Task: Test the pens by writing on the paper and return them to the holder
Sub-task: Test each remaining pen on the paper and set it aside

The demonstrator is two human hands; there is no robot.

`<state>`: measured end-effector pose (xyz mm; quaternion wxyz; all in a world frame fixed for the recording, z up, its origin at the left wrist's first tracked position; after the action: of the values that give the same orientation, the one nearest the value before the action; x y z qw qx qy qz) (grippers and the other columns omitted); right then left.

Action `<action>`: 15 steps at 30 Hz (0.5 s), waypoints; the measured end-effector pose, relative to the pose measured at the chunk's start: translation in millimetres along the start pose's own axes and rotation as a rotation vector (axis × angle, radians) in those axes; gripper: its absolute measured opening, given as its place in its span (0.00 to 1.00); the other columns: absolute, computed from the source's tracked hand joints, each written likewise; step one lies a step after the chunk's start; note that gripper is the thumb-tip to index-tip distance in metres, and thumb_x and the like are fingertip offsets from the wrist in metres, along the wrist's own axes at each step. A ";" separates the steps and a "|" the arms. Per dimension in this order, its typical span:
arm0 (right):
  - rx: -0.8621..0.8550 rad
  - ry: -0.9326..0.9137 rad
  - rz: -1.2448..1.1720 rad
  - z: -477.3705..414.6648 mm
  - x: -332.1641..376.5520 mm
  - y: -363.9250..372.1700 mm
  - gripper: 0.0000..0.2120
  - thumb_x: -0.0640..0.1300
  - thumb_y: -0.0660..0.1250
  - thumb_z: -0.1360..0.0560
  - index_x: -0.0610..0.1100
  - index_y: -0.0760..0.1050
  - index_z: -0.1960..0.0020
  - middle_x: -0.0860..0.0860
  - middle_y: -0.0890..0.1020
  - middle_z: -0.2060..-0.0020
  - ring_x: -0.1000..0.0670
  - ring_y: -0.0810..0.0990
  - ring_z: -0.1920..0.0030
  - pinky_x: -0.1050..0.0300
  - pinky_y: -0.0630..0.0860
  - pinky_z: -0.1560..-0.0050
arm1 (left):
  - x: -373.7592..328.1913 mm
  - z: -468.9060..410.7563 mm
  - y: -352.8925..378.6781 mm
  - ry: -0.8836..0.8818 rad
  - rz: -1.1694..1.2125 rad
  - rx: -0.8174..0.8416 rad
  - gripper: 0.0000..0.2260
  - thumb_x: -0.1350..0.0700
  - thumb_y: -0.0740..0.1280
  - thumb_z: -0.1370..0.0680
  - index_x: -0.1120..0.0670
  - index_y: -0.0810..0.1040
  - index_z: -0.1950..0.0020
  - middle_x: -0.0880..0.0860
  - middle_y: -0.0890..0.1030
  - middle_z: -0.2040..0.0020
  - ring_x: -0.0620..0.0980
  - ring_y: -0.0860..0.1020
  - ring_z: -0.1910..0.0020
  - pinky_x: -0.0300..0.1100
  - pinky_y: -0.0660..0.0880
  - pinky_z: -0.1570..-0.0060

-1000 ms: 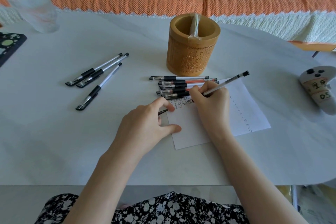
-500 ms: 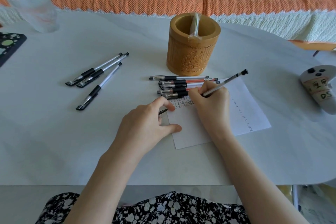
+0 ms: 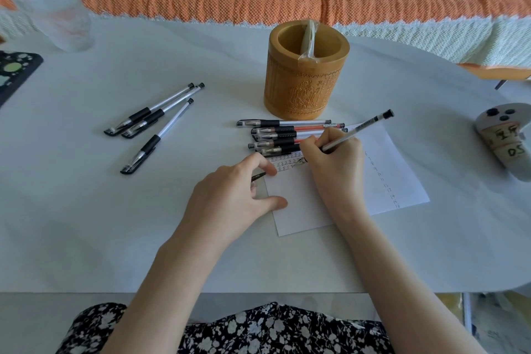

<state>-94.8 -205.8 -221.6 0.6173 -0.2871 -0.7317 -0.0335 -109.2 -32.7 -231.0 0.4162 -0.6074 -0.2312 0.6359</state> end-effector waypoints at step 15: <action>0.015 0.000 0.013 -0.1 -1.4 2.0 0.18 0.36 0.65 0.31 0.45 0.60 0.73 0.56 0.62 0.81 0.56 0.60 0.74 0.66 0.58 0.74 | -0.7 0.1 -0.4 0.003 -0.004 0.003 0.18 0.40 0.73 0.34 0.40 0.72 0.49 0.44 0.74 0.67 0.44 0.77 0.58 0.38 0.68 0.64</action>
<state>-93.7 -204.7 -223.4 0.6197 -0.2872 -0.7300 -0.0241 -109.3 -33.0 -230.2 0.4185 -0.6073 -0.2308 0.6346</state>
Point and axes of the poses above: each hand's wrist, its own z-axis away from the middle knuckle, its own y-axis out of the palm, x = y × z, the point moved 10 cm from there along -z, towards the middle knuckle
